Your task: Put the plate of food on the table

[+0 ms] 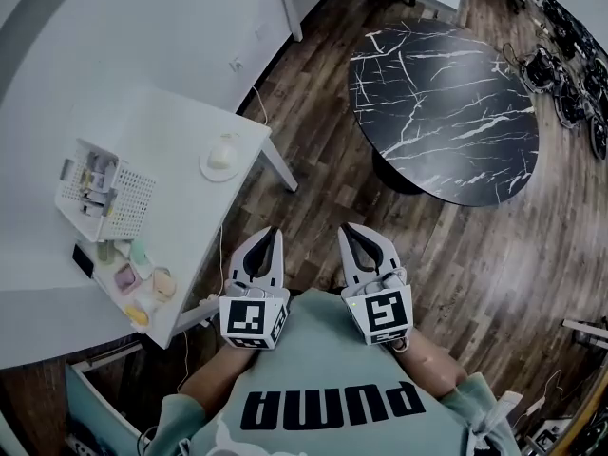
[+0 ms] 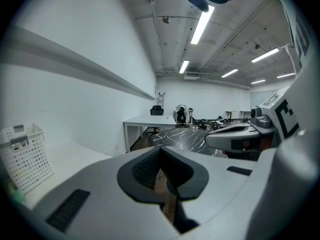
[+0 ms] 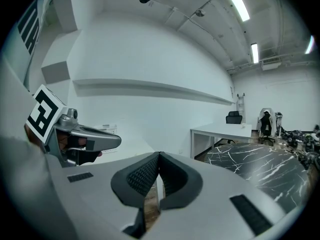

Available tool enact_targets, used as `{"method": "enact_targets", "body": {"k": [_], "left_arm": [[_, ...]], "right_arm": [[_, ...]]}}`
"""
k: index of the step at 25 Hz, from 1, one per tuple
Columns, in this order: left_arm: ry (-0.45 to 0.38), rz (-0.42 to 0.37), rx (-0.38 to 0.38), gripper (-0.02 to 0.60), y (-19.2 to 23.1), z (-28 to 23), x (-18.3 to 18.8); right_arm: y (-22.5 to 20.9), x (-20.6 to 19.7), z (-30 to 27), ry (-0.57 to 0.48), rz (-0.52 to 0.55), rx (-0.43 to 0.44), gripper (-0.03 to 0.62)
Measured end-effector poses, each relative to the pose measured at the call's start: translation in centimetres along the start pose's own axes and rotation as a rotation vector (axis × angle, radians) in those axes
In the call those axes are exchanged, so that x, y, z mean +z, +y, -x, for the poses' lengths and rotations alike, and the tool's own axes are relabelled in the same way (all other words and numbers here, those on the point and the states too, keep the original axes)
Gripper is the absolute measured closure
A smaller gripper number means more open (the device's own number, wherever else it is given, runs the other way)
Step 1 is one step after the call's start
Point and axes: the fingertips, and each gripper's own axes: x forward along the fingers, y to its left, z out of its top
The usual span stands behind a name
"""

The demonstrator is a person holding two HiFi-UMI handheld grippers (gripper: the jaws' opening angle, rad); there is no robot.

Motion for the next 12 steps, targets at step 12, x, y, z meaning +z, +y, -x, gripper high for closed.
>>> {"method": "enact_targets", "body": {"k": [12], "left_arm": [[0.025,-0.01,0.058,0.575,1.3,-1.1,0.0]], "right_arm": [[-1.0,0.1,-2.6,-0.003,-0.027,0.05,0.586]]}}
